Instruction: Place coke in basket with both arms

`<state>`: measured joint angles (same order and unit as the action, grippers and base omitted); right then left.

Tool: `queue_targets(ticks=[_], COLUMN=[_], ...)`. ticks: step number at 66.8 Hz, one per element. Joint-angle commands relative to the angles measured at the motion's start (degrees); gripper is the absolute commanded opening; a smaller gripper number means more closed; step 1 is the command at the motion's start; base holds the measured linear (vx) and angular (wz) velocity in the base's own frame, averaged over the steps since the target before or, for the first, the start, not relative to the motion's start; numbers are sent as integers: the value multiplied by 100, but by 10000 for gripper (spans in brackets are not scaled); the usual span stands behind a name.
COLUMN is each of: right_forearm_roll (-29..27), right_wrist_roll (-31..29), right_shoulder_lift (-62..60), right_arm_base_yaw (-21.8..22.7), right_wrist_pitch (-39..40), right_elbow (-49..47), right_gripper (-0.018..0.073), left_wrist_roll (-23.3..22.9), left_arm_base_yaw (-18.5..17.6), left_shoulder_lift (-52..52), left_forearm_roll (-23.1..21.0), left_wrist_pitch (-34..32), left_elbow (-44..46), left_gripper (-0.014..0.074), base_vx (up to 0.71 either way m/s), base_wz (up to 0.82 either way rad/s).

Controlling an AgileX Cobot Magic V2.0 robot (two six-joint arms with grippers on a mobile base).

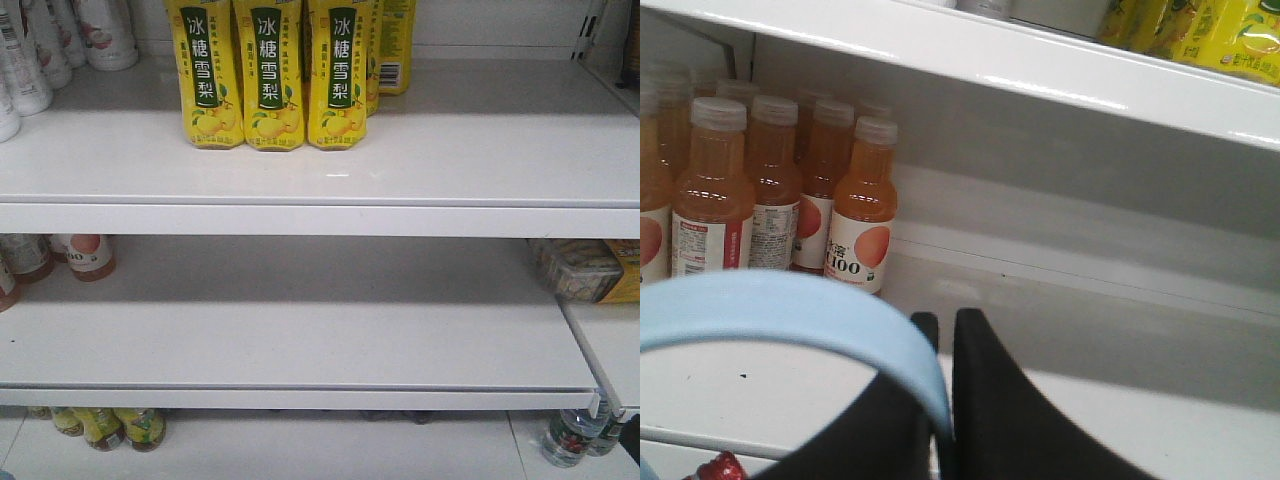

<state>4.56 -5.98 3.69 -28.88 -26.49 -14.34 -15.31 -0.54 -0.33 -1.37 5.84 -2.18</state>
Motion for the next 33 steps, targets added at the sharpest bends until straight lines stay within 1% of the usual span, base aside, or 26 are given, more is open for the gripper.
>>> queue_targets(ticks=[1, 33], right_forearm_roll=[82, 82], right_wrist_roll=[-12, -12], right_shoulder_lift=[68, 68], right_arm_base_yaw=[10, 10], right_wrist_pitch=[433, 433], right_elbow=[-154, -154], right_gripper=[-5, -5], left_wrist_roll=[190, 190], left_arm_base_yaw=[24, 24], left_shoulder_lift=[-127, -127], left_forearm_roll=[299, 299], left_wrist_pitch=[-1004, -998], left_elbow=[168, 168], left_gripper=[-6, -6], base_vx=[0, 0], base_wz=[0, 0])
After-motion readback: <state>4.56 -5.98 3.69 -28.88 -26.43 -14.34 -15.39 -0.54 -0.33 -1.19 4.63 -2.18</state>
